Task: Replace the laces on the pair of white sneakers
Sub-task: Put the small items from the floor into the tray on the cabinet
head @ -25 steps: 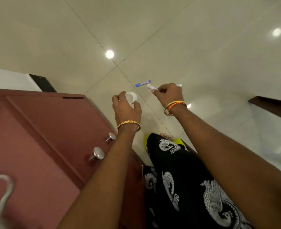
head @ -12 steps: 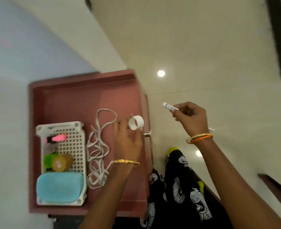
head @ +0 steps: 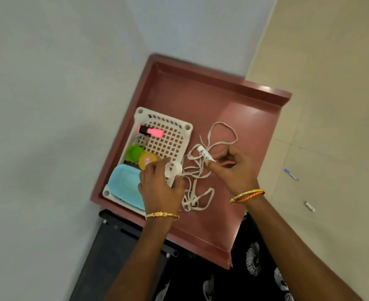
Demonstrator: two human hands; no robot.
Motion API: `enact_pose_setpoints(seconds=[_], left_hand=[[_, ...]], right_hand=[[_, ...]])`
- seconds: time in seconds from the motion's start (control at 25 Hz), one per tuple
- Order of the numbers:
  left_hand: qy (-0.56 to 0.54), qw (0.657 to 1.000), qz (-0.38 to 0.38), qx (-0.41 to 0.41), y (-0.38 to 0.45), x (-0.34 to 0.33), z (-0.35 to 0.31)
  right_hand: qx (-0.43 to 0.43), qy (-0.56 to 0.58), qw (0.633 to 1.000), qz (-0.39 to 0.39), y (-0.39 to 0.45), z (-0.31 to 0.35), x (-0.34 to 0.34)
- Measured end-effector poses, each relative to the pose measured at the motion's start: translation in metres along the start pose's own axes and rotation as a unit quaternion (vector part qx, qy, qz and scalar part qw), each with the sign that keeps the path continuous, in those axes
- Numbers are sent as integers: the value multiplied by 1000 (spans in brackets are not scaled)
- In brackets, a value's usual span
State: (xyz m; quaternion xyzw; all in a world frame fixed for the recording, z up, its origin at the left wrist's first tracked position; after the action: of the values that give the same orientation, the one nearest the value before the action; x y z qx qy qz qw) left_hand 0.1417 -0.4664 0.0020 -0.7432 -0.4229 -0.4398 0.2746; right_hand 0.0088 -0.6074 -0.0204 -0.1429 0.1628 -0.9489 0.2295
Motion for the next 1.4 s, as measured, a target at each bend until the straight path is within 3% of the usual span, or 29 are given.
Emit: enact_pose_setpoints(seconds=[0.2,0.4,0.64,0.88,1.08,1.24,1.32,1.4], left_hand=[[28,999,8,39,47,-9,24],[124,992,28,11,86,-28,36],[163,985,55,8,101,-42,51],[117,993,25,16,90,-32,56],[89,996,18,17,79,-34,65],[101,995,27,11,78,-37,66],[106,994,30,12,77,-37,67],[96,995,20,8,77,-36,66]], right_hand=[[-15,-30,999,-6,-2,0,-38],[-1,-70,997,-21,6,2,-58],[83,-179,980,2,23,3,-84],[217,-370,903,-37,62,14,-119],[359,-477,802,-28,81,20,-161],[395,-557,729,-40,72,16,-164],[399,-568,718,-51,70,15,-163],[396,-547,735,-64,70,18,-161]])
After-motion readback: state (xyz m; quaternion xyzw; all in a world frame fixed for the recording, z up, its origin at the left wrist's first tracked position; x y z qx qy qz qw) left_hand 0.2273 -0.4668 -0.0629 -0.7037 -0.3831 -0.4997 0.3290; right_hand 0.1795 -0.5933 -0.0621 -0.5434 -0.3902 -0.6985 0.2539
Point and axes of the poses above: each hand's wrist, its own y-axis towards the middle knuckle, its own x-axis out of the back of the hand, z = x × y, the point moved 7 cm from there along y, towards the middle knuckle, and after that the axes turned 6 degrees about -z, right-handed, at the moved point
